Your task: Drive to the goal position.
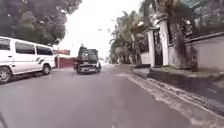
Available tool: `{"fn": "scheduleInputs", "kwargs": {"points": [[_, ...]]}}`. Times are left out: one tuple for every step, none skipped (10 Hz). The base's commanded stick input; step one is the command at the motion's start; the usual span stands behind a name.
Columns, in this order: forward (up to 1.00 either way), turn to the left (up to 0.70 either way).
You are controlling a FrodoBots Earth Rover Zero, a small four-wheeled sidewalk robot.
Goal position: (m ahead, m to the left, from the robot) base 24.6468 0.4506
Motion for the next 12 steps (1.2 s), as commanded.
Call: {"fn": "scheduleInputs", "kwargs": {"points": [[0.7,0.35],[0.7,0.11],[0.7,0.0],[0.7,0.0],[0.7,0.0],[0.7,0.0],[0.7,0.0],[0.7,0.0],[0.7,0.0],[0.7,0.0],[0.7,0.0],[0.7,0.0]]}}
